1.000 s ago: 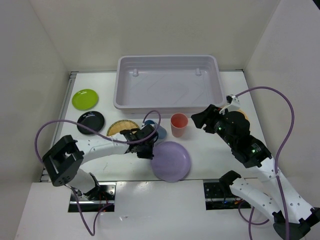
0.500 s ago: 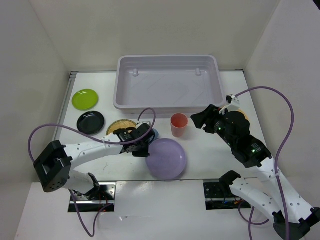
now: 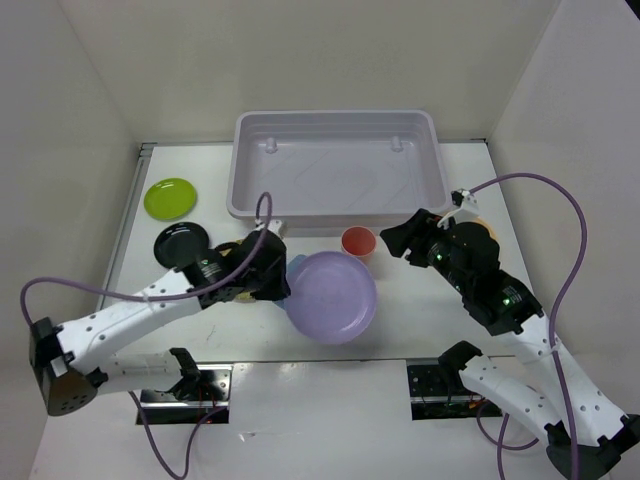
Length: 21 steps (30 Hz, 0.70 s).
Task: Place the mixed dishes into the plastic bin
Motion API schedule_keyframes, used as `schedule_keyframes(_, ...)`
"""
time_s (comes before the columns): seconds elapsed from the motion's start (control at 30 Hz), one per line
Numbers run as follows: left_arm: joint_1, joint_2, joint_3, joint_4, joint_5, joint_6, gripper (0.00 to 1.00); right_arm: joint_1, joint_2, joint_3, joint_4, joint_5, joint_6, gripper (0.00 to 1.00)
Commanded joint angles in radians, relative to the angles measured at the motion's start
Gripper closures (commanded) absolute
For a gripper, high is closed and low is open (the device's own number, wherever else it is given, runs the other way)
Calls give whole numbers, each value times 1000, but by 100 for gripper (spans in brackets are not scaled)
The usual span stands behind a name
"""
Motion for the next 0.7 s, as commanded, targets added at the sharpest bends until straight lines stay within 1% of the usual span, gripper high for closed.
schedule_keyframes(0.0,12,-100,95,-56,-39,40,100,6,1,23,62,7,5,30)
schedule_keyframes(0.07,35,-127,121,-73,-62,53,100,6,10,23,72,7,5,30)
schedule_keyframes(0.17,63,-127,165,-85,-100,65,100,6,19,32,72,-4,5,30)
schedule_keyframes(0.2,89,-127,176,-85,-100,74,100,6,19,32,72,-4,5,30)
schedule_keyframes(0.27,118,-89,234,-63,-129,74,100,6,19,32,81,-4,-4,30)
schedule_keyframes(0.33,184,-47,273,15,-130,126,100,6,19,32,82,-4,-4,30)
schedule_keyframes(0.37,211,27,346,46,-116,142,100,6,19,32,92,-4,-4,30)
schedule_keyframes(0.4,265,74,392,57,-101,157,100,6,19,32,104,11,-4,30)
schedule_keyframes(0.43,290,167,438,57,-87,184,100,6,19,32,105,29,-4,30)
schedule_keyframes(0.47,311,209,483,72,-76,194,100,6,7,23,105,89,12,30)
schedule_keyframes(0.5,363,247,559,91,-65,194,100,6,-2,23,95,120,22,30)
schedule_keyframes(0.53,391,316,592,105,-47,205,100,-6,-13,14,95,141,34,30)
schedule_keyframes(0.57,422,348,618,141,-24,214,100,-17,-22,14,95,157,34,30)
schedule_keyframes(0.6,454,382,642,155,31,214,100,-46,-34,14,95,157,43,30)
schedule_keyframes(0.63,524,465,716,155,62,214,100,-63,-34,14,95,157,43,30)
schedule_keyframes(0.67,555,511,757,155,93,214,100,-81,-34,14,85,136,43,30)
